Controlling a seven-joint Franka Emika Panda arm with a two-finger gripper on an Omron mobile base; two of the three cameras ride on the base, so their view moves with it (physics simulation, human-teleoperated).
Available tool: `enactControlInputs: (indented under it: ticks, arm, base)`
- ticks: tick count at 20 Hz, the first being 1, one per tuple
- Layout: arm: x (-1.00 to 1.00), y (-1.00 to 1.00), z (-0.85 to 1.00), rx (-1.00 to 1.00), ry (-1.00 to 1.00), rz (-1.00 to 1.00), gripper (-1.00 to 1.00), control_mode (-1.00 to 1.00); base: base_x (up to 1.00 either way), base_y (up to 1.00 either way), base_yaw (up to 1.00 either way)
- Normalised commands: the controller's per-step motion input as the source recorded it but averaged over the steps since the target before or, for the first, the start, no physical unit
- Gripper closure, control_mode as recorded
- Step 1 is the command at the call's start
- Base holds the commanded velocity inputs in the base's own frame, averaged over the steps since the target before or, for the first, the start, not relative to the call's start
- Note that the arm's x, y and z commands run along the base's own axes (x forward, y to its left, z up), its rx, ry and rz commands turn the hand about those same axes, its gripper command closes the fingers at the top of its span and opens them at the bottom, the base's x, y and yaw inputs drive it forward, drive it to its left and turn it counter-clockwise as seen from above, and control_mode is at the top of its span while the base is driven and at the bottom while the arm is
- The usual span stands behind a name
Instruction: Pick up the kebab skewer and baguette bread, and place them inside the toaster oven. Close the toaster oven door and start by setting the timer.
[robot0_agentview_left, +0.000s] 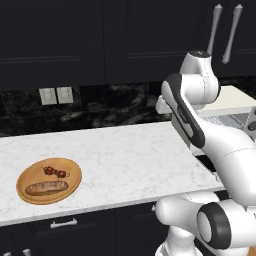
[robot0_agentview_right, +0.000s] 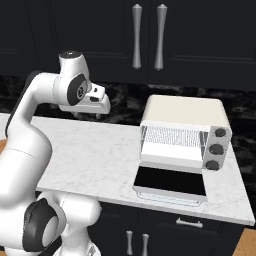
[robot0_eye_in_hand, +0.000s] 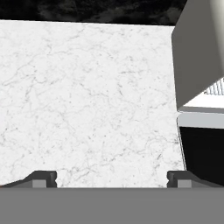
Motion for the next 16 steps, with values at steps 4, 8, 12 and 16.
enactControlInputs:
  ticks: [4, 8, 12, 16]
  arm:
    - [-0.09, -0.05, -0.07, 0.0, -0.01, 0.0, -1.0, -1.0]
    - [-0.3, -0.61, -0.23, 0.0, -0.04, 0.15, -1.0, -1.0]
    - [-0.51, -1.0, -0.27, 0.01, -0.33, 0.33, -1.0, -1.0]
    - [-0.27, -0.97, -0.48, 0.0, -0.21, 0.24, -1.0, -1.0]
  base:
    - [0.0, 0.0, 0.0]
    - [0.0, 0.0, 0.0]
    - [0.0, 0.0, 0.0]
    - [0.0, 0.0, 0.0]
